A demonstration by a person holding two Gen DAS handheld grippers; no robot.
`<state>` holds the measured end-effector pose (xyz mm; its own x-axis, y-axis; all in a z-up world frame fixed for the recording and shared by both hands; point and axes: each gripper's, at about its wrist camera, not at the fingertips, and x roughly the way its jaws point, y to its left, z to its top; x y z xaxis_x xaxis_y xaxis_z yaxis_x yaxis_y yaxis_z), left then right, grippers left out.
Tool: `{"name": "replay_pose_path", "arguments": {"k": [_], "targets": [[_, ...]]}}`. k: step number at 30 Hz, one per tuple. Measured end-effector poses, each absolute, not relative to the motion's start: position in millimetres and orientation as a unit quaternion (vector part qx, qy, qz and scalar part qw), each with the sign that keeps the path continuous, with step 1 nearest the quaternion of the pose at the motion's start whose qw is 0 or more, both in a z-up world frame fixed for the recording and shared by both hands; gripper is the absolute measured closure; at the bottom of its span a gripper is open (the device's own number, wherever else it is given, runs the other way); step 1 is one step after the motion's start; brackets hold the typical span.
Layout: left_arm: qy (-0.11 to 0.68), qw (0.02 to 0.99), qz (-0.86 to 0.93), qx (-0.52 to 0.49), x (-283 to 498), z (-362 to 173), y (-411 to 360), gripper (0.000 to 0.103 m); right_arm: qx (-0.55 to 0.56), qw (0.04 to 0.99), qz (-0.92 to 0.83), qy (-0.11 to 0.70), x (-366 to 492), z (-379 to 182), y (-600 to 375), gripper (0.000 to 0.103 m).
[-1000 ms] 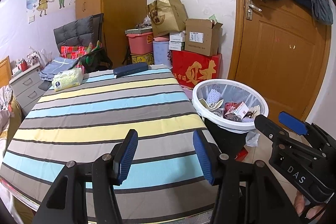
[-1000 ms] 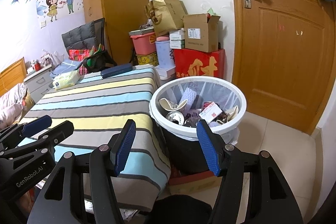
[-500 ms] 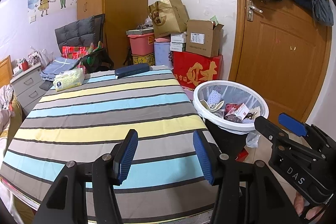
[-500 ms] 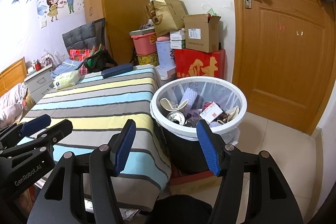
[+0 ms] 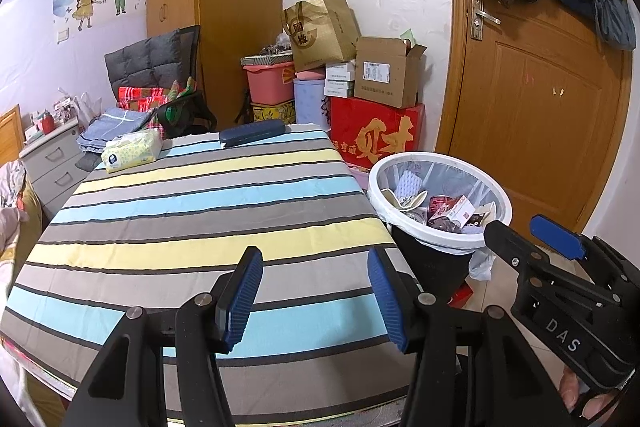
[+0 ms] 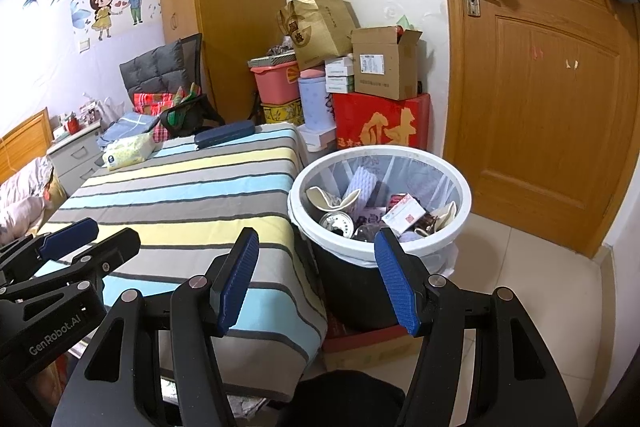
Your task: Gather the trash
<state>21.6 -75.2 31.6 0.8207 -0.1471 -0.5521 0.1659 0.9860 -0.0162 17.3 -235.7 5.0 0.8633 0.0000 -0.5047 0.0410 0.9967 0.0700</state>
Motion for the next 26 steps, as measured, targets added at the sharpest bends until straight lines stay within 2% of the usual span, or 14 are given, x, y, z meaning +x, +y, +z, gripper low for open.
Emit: {"name": "replay_pose_path", "arguments": {"k": [26], "targets": [[0.296, 0.952, -0.078, 0.01, 22.5, 27.8, -73.5, 0.049, 0.039, 0.964, -0.011, 0.262, 15.9, 5.4, -233.1, 0.041]]}}
